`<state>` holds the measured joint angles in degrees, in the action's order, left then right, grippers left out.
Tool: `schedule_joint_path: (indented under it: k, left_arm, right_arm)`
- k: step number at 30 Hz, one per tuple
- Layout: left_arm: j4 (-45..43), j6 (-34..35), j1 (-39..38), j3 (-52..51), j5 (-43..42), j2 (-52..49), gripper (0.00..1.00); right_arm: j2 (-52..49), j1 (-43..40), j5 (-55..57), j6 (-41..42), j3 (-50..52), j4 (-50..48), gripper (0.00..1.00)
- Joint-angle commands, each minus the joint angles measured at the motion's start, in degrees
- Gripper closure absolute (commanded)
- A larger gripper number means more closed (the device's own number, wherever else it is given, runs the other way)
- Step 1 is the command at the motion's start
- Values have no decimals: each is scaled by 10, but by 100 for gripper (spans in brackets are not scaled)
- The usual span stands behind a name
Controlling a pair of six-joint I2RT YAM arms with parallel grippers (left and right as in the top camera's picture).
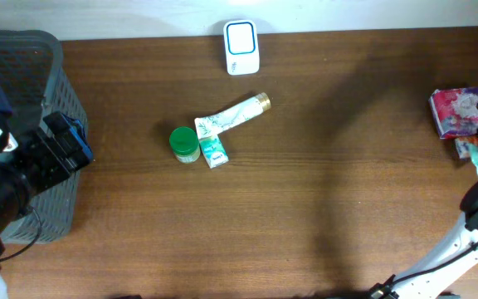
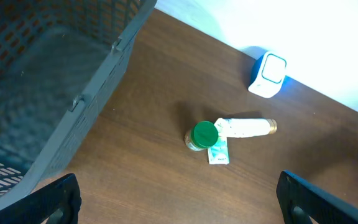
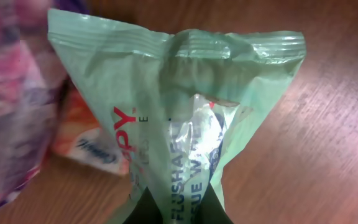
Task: Scan the item barcode
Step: 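Set the wipes pack down at the right edge below the orange packet, then reach the right gripper to the white tube and grasp it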
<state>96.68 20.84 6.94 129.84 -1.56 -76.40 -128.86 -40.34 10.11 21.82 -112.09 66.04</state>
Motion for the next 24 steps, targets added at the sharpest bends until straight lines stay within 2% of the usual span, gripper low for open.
schedule_joint_path:
  k: [1, 3, 5, 7, 8, 9, 10, 14, 17, 21, 24]
  left_arm:
    - [0, 6, 4, -1, -4, 0, 1]
    - [0, 6, 4, -1, -4, 0, 1]
    - [0, 6, 4, -1, -4, 0, 1]
    - [0, 6, 4, -1, -4, 0, 1]
    - [0, 6, 4, -1, -4, 0, 1]
    - [0, 6, 4, -1, -4, 0, 1]
    - [0, 6, 4, -1, -4, 0, 1]
    - [0, 6, 4, -1, -4, 0, 1]
    - [0, 6, 4, 0, -4, 0, 1]
    - [0, 6, 4, -1, -4, -1, 1]
    - [0, 6, 4, -1, -4, -1, 1]
  right_arm:
    - [-1, -9, 9, 23, 33, -16, 96]
    - [-1, -10, 9, 62, 66, -36, 96]
    - [-1, -10, 9, 63, 78, -45, 96]
    - [0, -10, 9, 61, 75, -42, 64]
    - [1, -10, 9, 61, 67, -30, 30]
    - [4, -10, 9, 61, 63, -23, 8]
    - [10, -10, 9, 61, 58, -18, 1]
    - [77, -5, 5, 61, 22, 9, 1]
    - [157, 11, -142, 51, 20, 9, 1]
    - [182, 67, -319, 5, 21, 12, 1]
    - [178, 157, -345, -6, 22, 17, 1]
